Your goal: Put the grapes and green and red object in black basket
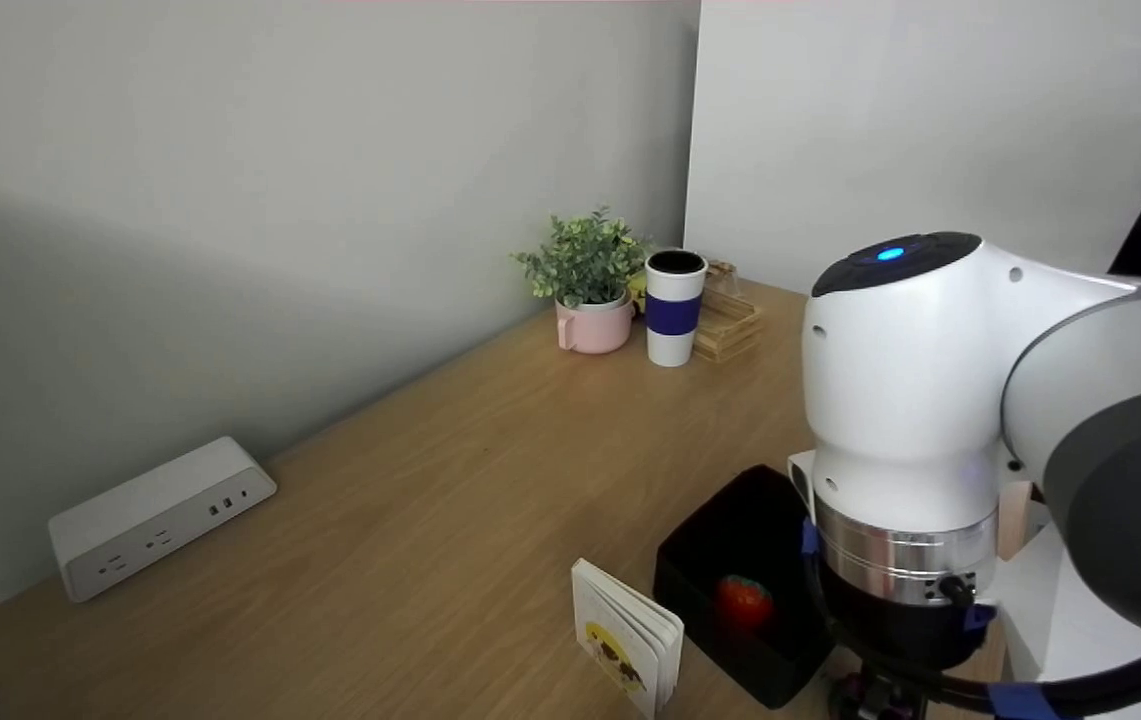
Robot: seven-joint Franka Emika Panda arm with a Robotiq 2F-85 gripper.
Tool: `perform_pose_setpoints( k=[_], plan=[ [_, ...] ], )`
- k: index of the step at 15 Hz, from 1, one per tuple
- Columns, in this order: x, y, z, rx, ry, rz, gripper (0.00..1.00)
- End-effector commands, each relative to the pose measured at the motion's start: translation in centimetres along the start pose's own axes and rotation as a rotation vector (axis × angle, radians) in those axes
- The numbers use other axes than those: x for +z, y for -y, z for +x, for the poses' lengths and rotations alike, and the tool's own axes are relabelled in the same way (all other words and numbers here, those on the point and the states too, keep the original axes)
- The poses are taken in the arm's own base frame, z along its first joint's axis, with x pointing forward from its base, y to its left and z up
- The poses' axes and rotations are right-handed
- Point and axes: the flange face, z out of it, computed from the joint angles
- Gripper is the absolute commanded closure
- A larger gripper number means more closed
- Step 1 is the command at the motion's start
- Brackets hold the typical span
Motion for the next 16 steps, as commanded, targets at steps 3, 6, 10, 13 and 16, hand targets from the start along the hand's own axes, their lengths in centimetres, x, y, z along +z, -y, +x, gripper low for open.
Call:
perform_pose_setpoints(
  k=[3, 6, 10, 13, 16],
  plan=[
    [0.55, -0.77, -0.92, 0.035, -0.008, -0.015, 0.0],
    [0.69, -0.86, -1.05, 0.046, -0.006, -0.019, 0.19],
    [0.7, -0.87, -1.09, 0.05, -0.005, -0.023, 0.48],
    [0.7, -0.87, -1.11, 0.05, -0.006, -0.024, 0.69],
    [0.71, -0.86, -1.14, 0.049, -0.007, -0.025, 0.9]
  ],
)
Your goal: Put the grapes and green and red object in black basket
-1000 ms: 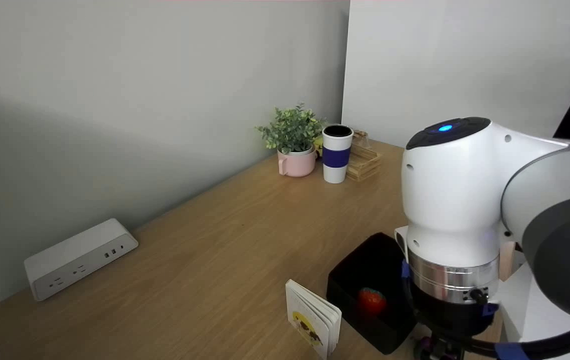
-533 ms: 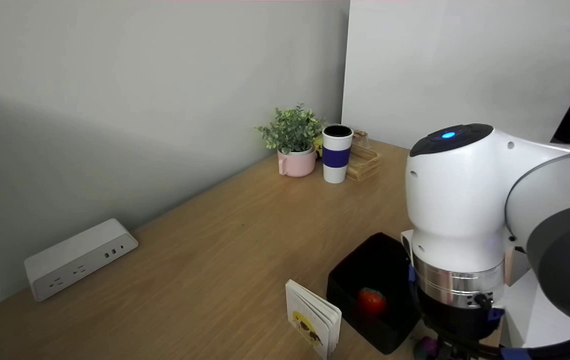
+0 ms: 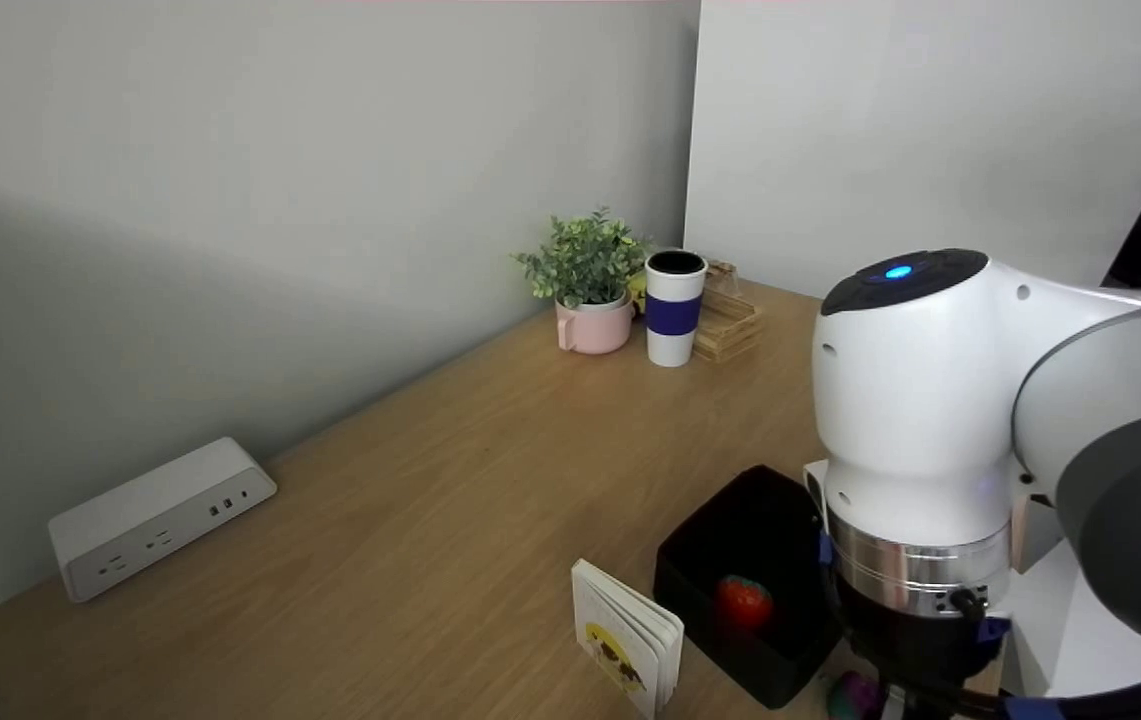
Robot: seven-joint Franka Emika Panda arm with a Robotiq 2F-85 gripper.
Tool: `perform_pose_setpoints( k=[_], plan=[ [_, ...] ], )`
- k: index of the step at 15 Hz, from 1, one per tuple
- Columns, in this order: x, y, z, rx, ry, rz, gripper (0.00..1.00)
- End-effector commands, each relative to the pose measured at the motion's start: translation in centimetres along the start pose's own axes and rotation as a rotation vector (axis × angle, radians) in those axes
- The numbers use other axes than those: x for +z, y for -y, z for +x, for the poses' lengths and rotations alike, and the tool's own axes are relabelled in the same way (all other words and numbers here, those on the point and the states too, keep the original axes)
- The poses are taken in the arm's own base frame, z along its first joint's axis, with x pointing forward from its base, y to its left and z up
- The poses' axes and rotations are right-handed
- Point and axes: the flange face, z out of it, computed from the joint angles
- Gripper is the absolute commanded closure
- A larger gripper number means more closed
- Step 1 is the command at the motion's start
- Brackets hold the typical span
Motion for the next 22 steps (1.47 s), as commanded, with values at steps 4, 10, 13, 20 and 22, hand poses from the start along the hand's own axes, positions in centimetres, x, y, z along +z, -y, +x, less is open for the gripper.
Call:
perform_pose_setpoints(
  k=[4, 10, 13, 20, 22],
  plan=[
    [-0.4, -0.2, -0.8, 0.007, -0.033, -0.015, 0.92],
    [-2.3, 0.4, -2.5, 0.023, -0.071, -0.051, 0.92],
    [-4.0, 1.1, -3.6, 0.041, -0.106, -0.079, 0.92],
    [-8.6, 2.0, -4.3, 0.082, -0.183, -0.153, 0.92],
    [-9.6, 1.6, -4.0, 0.093, -0.2, -0.153, 0.92]
  ],
)
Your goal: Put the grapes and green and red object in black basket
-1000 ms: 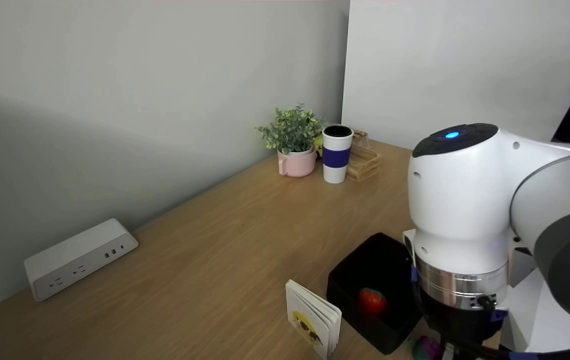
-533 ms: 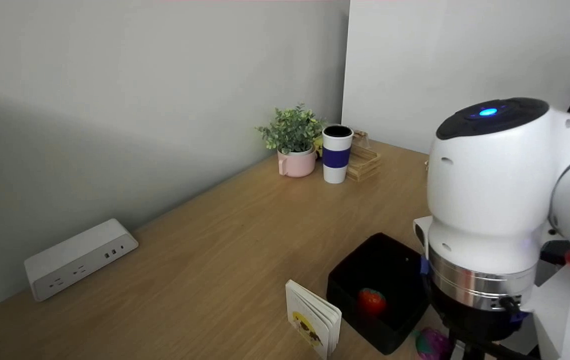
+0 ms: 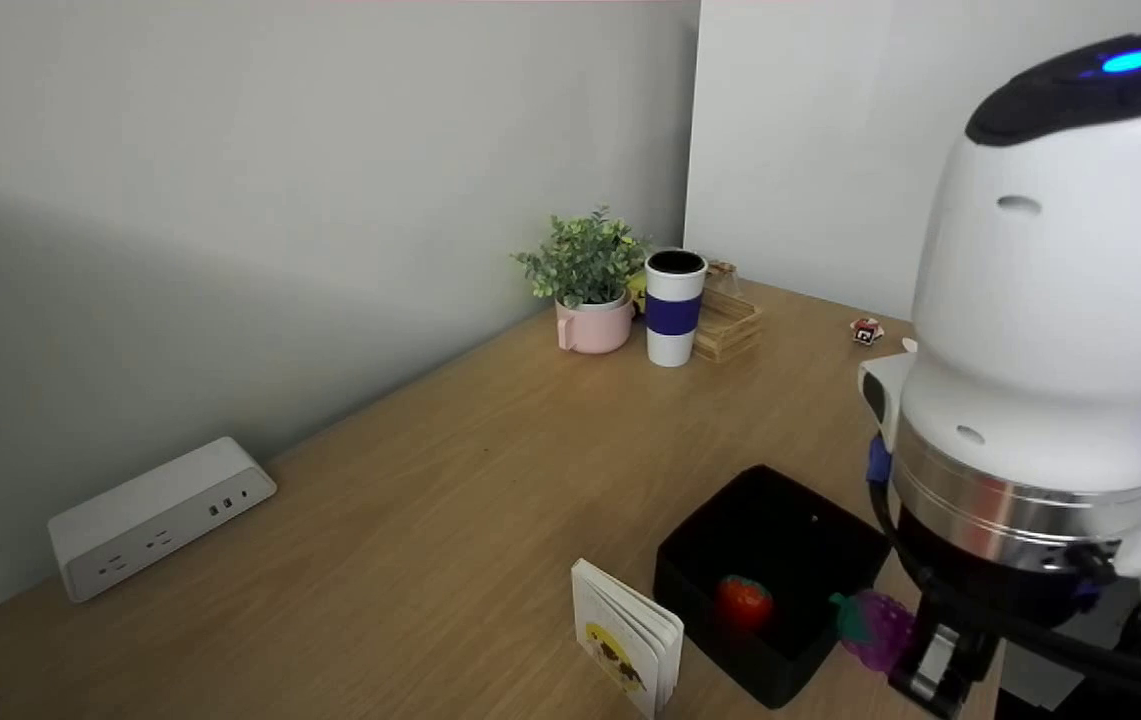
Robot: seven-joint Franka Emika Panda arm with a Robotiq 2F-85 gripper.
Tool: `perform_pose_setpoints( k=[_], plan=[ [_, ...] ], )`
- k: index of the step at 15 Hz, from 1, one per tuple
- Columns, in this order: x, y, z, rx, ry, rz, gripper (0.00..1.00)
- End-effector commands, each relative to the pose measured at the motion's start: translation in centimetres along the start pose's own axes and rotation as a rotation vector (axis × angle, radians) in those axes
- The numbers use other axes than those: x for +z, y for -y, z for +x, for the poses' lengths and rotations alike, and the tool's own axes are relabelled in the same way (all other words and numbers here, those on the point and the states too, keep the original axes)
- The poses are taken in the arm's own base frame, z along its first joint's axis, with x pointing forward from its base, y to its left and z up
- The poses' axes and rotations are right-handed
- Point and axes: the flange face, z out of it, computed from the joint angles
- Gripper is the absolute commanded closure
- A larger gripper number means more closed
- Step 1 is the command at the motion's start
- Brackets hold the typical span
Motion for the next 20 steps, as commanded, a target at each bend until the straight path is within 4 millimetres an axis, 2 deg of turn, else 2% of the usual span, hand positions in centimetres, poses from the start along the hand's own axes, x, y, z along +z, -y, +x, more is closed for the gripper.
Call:
perform_pose_setpoints(
  k=[1, 5, 6, 10, 13, 15, 17, 20],
  plan=[
    [-1.9, -1.2, 0.8, 0.022, -0.023, -0.018, 0.92],
    [-3.5, -2.8, 2.6, 0.053, -0.054, 0.024, 0.89],
    [-3.9, -3.3, 3.3, 0.063, -0.06, 0.042, 0.92],
    [-4.9, -5.6, 6.8, 0.113, -0.07, 0.085, 0.92],
    [-4.9, -7.6, 9.0, 0.143, -0.067, 0.126, 0.92],
    [-4.1, -8.6, 10.3, 0.154, -0.053, 0.162, 0.92],
    [-2.3, -9.2, 11.3, 0.155, -0.035, 0.214, 0.92],
    [1.5, -9.1, 12.3, 0.148, 0.003, 0.288, 0.91]
  ],
)
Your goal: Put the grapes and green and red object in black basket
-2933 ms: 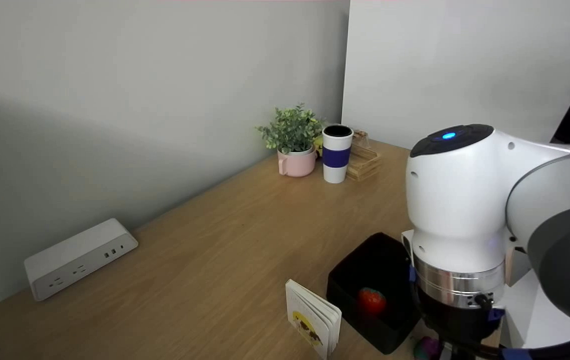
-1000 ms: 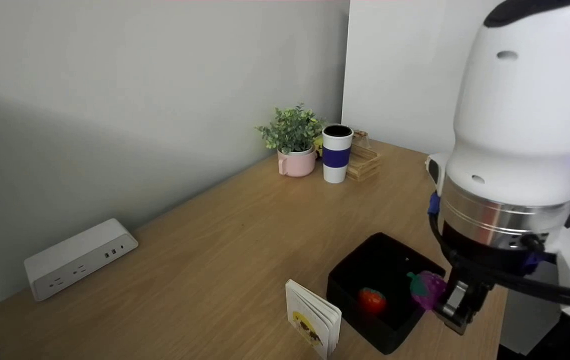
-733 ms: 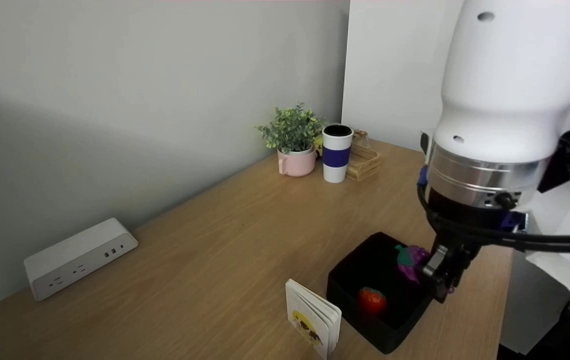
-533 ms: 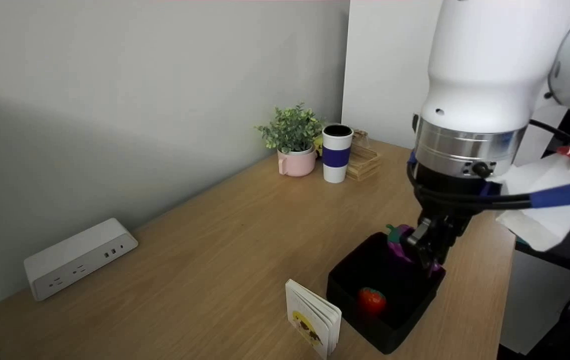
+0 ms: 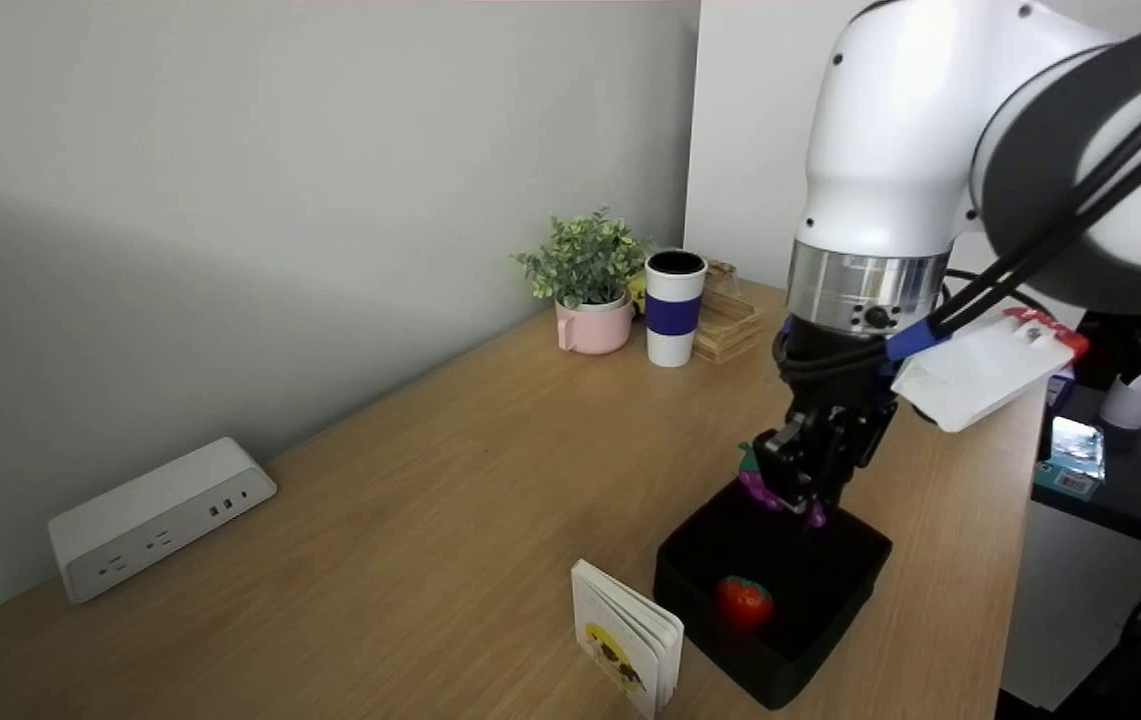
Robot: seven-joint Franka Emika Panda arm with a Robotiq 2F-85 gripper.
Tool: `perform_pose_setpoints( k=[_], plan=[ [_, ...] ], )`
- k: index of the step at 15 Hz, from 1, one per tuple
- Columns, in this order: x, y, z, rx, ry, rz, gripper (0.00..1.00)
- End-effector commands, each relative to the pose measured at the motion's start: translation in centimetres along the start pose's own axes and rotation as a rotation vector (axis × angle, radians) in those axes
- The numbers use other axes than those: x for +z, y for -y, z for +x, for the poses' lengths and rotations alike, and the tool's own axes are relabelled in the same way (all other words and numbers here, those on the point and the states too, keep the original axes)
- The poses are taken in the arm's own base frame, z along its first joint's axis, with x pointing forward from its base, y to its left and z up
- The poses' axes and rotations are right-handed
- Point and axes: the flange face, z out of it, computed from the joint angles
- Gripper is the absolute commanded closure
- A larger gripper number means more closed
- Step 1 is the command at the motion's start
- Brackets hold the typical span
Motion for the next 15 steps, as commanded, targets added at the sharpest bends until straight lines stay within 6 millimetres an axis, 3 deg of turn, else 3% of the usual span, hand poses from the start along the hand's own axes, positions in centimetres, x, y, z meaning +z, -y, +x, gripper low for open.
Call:
perform_pose_setpoints(
  k=[1, 6, 12, 13, 15],
  plan=[
    [4.4, -0.4, 1.6, -0.006, 0.048, 0.07, 0.92],
    [8.7, -0.5, 1.8, 0.002, 0.113, 0.095, 0.92],
    [9.3, -0.1, 2.0, 0.009, 0.12, 0.081, 0.92],
    [9.1, 0.0, 2.0, 0.007, 0.12, 0.081, 0.42],
    [8.4, 1.0, 1.5, -0.015, 0.106, 0.077, 0.35]
  ],
)
